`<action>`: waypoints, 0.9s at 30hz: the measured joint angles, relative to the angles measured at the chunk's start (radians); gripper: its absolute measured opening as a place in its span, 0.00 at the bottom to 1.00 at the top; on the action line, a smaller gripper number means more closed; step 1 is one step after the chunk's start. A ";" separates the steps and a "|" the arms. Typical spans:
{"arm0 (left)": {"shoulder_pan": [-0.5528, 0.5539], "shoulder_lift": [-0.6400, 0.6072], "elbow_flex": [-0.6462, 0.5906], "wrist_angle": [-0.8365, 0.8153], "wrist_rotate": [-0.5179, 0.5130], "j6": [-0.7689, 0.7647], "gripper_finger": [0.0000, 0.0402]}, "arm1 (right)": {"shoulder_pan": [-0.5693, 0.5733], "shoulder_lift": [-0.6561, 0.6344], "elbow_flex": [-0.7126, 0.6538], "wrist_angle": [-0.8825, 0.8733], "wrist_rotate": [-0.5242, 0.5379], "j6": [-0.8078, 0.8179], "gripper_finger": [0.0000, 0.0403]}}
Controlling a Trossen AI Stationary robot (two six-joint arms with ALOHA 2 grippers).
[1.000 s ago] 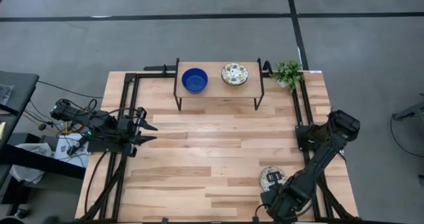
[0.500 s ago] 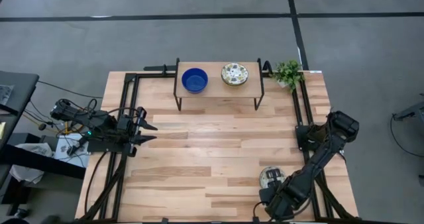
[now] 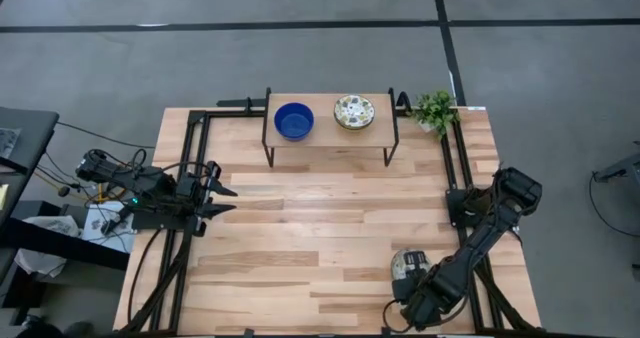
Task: Pick & Place Mini bowls
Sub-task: Stack the yellow patterned bowl on the yellow patterned bowls on the shelf
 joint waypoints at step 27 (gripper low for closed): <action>0.000 0.000 0.000 0.006 0.000 0.000 0.34 | -0.046 -0.001 0.111 -0.134 0.044 -0.117 0.00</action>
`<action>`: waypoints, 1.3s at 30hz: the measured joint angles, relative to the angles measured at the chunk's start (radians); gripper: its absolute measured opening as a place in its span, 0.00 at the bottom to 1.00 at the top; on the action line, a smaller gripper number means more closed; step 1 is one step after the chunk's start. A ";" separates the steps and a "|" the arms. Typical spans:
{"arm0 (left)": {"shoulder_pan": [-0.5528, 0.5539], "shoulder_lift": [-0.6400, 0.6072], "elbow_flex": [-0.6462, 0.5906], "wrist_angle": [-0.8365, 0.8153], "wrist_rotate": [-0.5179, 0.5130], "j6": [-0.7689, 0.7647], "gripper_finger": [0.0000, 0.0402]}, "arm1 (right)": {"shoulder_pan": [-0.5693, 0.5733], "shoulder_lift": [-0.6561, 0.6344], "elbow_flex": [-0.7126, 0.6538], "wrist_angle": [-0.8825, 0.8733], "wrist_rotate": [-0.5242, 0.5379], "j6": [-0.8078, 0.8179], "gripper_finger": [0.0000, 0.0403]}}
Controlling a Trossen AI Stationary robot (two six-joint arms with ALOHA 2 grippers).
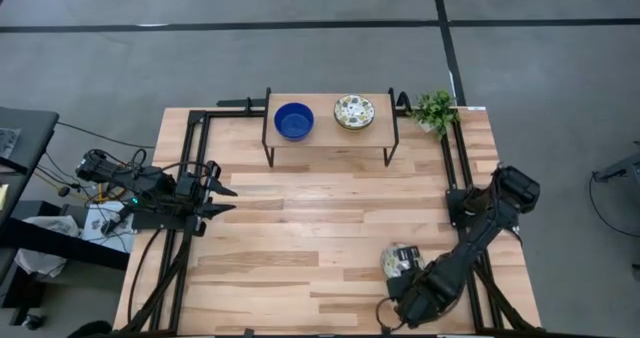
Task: Pick & Place Mini bowls
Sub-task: Stack the yellow patterned bowl on the yellow patterned bowls on the shelf
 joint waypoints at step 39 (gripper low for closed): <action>0.000 0.004 0.000 -0.001 0.000 0.019 0.34 | -0.700 -0.002 0.659 -0.278 0.298 -0.700 0.00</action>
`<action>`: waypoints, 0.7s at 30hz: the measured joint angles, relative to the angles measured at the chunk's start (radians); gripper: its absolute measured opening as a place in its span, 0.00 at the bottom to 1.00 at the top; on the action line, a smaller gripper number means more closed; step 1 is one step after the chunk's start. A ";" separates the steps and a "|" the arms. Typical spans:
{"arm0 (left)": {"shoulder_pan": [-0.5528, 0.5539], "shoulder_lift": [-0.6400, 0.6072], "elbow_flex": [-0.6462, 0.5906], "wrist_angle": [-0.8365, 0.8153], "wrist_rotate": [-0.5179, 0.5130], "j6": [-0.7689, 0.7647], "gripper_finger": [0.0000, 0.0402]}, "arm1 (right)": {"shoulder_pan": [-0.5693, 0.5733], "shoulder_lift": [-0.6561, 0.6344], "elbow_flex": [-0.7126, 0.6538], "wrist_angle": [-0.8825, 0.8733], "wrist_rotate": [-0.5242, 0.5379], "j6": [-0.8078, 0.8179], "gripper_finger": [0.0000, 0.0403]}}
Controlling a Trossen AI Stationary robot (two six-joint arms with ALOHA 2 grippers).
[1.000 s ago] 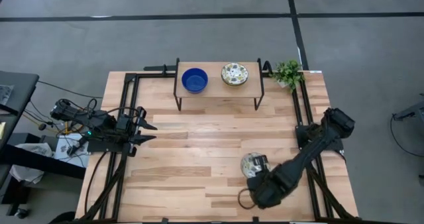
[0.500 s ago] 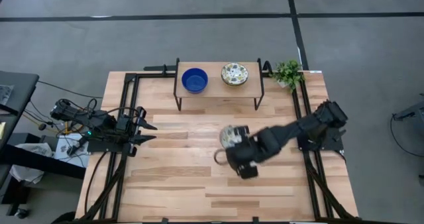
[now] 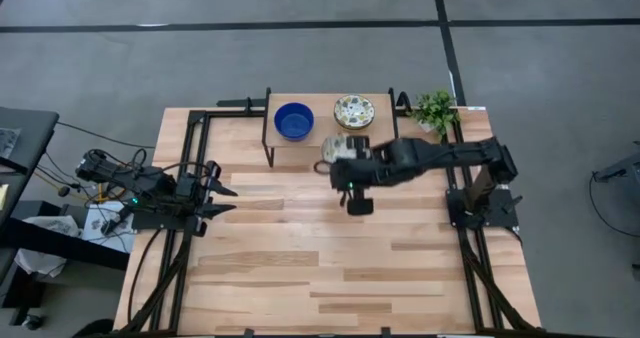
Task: Pick & Place Mini bowls
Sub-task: Stack the yellow patterned bowl on the yellow patterned bowls on the shelf
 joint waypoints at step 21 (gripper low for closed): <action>0.000 0.196 0.000 0.082 0.000 -0.068 0.34 | -0.362 0.000 0.026 -0.020 0.015 -0.433 0.00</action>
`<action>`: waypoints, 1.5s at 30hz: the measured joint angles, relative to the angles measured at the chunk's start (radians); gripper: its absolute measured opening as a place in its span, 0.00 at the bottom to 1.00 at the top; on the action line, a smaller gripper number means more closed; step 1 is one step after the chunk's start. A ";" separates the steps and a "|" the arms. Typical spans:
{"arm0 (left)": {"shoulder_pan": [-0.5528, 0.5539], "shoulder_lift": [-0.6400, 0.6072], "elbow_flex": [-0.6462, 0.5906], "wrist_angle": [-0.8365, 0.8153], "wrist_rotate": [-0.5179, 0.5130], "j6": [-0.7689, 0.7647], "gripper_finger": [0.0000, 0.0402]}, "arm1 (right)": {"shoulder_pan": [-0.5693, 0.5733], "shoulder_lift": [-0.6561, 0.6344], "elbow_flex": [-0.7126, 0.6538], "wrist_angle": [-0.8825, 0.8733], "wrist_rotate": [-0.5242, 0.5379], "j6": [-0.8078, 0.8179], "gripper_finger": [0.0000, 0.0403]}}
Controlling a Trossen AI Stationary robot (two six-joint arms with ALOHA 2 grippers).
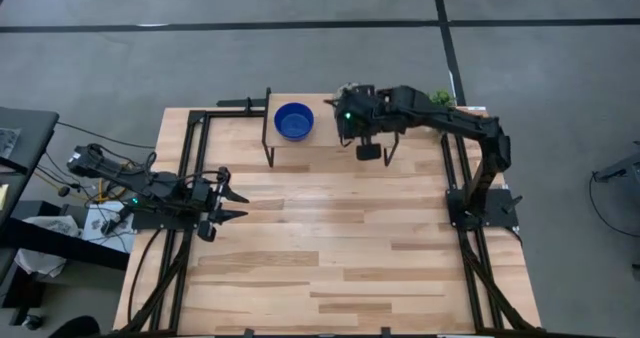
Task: Pick & Place Mini bowls
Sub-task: Stack the yellow patterned bowl on the yellow patterned bowls on the shelf
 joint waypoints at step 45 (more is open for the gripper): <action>0.000 0.004 0.000 0.049 0.000 0.005 0.34 | -0.167 0.070 -0.001 -0.023 -0.251 -0.112 0.00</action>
